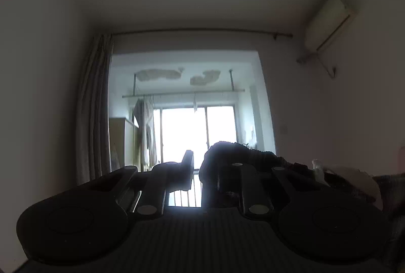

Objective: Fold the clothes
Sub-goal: 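Raise both grippers high, lifting the plaid shirt to hang open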

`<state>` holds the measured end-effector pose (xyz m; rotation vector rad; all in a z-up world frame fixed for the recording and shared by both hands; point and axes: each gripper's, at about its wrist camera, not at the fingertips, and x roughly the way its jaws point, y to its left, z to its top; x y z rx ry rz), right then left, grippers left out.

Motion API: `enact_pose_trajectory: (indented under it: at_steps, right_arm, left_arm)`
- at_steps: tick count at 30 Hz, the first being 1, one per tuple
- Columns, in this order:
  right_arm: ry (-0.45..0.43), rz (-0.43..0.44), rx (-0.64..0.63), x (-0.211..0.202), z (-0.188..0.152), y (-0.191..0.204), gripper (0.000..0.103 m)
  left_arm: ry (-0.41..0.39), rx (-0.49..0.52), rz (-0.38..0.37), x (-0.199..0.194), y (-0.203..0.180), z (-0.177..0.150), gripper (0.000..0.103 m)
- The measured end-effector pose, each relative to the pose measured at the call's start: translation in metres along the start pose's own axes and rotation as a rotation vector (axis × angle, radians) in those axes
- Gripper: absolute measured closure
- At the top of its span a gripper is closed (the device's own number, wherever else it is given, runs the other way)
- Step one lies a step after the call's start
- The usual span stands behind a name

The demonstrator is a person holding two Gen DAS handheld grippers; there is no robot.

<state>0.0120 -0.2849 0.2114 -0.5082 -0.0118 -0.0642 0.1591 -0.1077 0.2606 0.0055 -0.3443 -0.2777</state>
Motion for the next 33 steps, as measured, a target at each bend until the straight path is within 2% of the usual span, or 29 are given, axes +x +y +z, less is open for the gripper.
enact_pose_trajectory:
  at_steps: [6, 10, 17, 21, 24, 27, 30, 33]
  right_arm:
    - [-0.114, -0.155, -0.166, 0.012, 0.073, -0.073, 0.091]
    - [-0.18, -0.233, -0.172, 0.023, 0.128, -0.126, 0.091]
    - [-0.274, -0.328, -0.188, 0.04, 0.206, -0.192, 0.091]
    - [-0.306, -0.345, -0.204, 0.051, 0.223, -0.204, 0.091]
    - [-0.335, -0.331, -0.196, 0.058, 0.22, -0.203, 0.091]
    - [-0.371, -0.292, -0.182, 0.068, 0.203, -0.187, 0.09]
    - [-0.396, -0.227, -0.165, 0.08, 0.178, -0.154, 0.09]
    - [-0.424, -0.15, -0.134, 0.096, 0.153, -0.113, 0.09]
  left_arm:
    - [-0.178, -0.056, 0.015, 0.016, -0.037, 0.081, 0.084]
    - [-0.276, -0.098, 0.029, 0.028, -0.053, 0.128, 0.084]
    - [-0.374, -0.142, 0.045, 0.027, -0.074, 0.178, 0.083]
    - [-0.428, -0.167, 0.053, 0.026, -0.085, 0.205, 0.083]
    - [-0.414, -0.164, 0.062, 0.015, -0.084, 0.189, 0.083]
    - [-0.383, -0.147, 0.098, -0.007, -0.076, 0.167, 0.083]
    - [-0.372, -0.082, 0.15, -0.038, -0.063, 0.131, 0.082]
    - [-0.319, -0.039, 0.213, -0.061, -0.042, 0.088, 0.082]
